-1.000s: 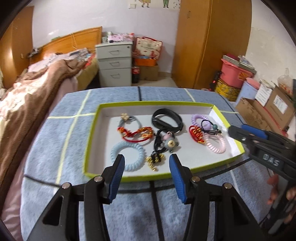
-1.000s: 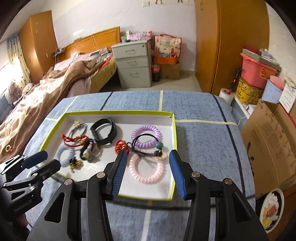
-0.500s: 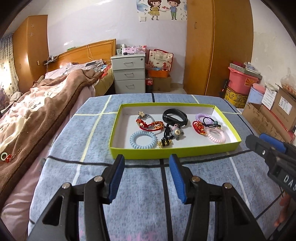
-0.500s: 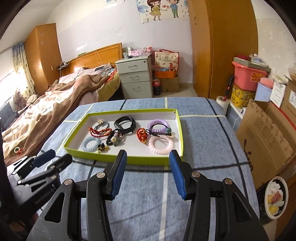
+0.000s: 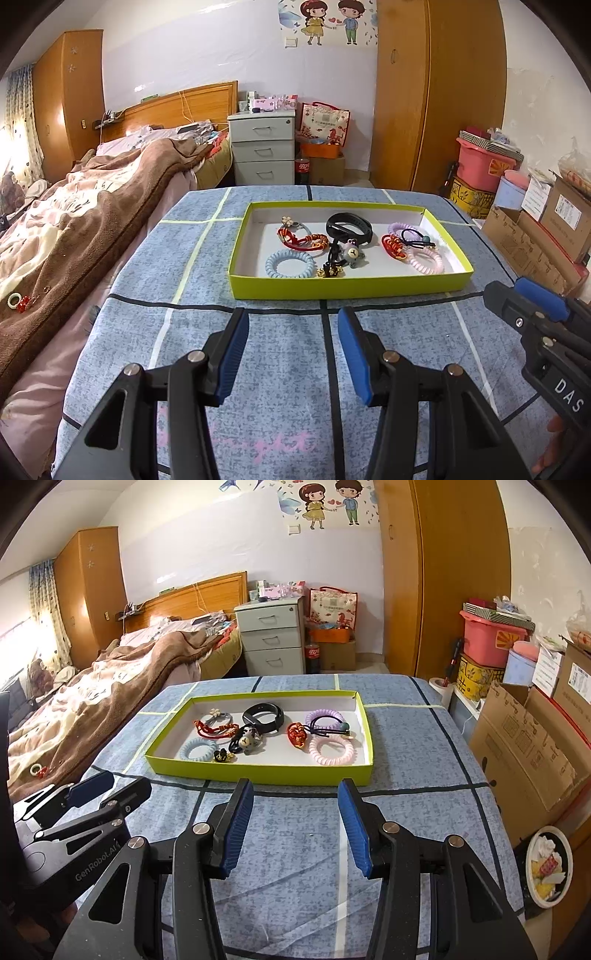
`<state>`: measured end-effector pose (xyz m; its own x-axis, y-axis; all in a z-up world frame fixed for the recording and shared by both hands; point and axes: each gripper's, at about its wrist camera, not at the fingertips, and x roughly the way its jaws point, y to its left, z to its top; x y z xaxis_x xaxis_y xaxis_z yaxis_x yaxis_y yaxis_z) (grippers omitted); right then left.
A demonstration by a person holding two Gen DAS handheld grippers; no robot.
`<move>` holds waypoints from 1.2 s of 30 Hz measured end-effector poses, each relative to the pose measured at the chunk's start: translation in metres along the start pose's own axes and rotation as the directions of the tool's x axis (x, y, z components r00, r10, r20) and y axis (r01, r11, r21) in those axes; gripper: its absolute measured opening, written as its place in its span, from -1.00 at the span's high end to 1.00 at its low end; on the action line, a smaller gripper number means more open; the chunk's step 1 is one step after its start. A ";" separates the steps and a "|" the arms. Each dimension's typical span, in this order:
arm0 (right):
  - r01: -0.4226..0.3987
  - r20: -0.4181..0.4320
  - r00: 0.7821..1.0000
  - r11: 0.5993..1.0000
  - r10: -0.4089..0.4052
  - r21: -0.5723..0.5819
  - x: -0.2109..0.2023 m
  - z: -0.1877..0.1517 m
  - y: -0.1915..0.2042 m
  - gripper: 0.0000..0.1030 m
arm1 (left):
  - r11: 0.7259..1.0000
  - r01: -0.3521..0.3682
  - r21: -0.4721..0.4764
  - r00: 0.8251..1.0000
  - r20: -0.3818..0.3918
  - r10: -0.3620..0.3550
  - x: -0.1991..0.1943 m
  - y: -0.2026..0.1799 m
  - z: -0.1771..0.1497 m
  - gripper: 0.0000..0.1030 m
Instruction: Organize jewelry
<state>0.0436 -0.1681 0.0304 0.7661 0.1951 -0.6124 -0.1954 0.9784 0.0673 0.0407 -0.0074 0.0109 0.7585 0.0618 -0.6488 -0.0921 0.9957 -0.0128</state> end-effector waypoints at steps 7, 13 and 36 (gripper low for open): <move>0.002 -0.008 1.000 1.000 -0.002 0.008 0.001 -0.002 0.000 0.06 | 1.000 -0.004 -0.002 1.000 -0.017 0.004 0.002 0.000 -0.003 -0.01; 0.002 -0.012 1.000 1.000 -0.002 0.017 0.001 -0.001 -0.001 0.06 | 1.000 0.005 -0.007 1.000 -0.017 -0.005 0.001 0.000 -0.004 -0.01; -0.013 -0.014 1.000 1.000 0.013 0.013 -0.002 -0.003 0.005 0.06 | 1.000 -0.001 -0.019 1.000 -0.013 0.000 -0.002 0.002 -0.004 -0.01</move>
<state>0.0395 -0.1635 0.0292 0.7550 0.2067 -0.6222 -0.1972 0.9767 0.0852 0.0359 -0.0061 0.0091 0.7497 0.0613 -0.6589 -0.1047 0.9942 -0.0266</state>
